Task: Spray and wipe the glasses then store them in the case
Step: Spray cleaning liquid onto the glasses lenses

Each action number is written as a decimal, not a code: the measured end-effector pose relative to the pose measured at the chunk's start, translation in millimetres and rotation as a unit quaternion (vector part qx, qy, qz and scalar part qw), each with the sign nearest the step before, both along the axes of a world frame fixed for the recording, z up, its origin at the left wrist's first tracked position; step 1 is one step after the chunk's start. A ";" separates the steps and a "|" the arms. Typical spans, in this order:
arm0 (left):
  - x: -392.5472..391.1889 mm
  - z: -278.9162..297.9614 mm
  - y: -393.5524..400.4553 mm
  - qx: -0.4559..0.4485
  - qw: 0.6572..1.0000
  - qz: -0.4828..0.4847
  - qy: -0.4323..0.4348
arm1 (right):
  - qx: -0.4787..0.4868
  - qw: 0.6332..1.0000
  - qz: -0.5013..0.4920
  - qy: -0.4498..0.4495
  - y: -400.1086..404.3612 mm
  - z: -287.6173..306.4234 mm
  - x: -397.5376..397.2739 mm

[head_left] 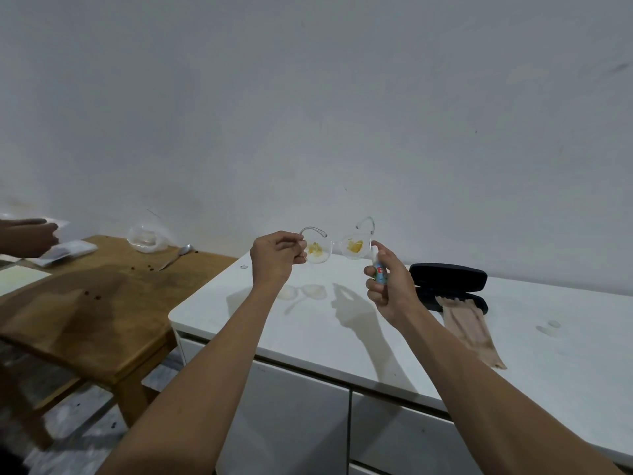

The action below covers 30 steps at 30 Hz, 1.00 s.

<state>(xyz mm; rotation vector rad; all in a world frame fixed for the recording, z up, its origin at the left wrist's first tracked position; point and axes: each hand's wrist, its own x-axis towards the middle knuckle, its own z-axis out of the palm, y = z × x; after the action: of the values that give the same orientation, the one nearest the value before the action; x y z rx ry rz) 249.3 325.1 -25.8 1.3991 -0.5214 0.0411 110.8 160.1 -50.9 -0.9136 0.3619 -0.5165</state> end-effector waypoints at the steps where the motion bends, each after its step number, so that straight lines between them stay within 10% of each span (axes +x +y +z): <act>1: 0.0 0.5 0.0 -0.002 1.000 -0.002 0.001 | 0.011 1.000 0.010 -0.007 -0.1 0.8 0.1; 30: -15.2 8.6 -16.5 -0.019 0.999 -0.018 0.024 | 0.049 0.996 0.066 -0.028 46.4 -3.4 30.1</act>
<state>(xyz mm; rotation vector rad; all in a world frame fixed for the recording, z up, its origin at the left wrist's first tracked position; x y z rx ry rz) 234.1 308.5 -17.2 1.3508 -0.5037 -0.0121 140.9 206.5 -54.3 -0.8212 0.2722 -0.3989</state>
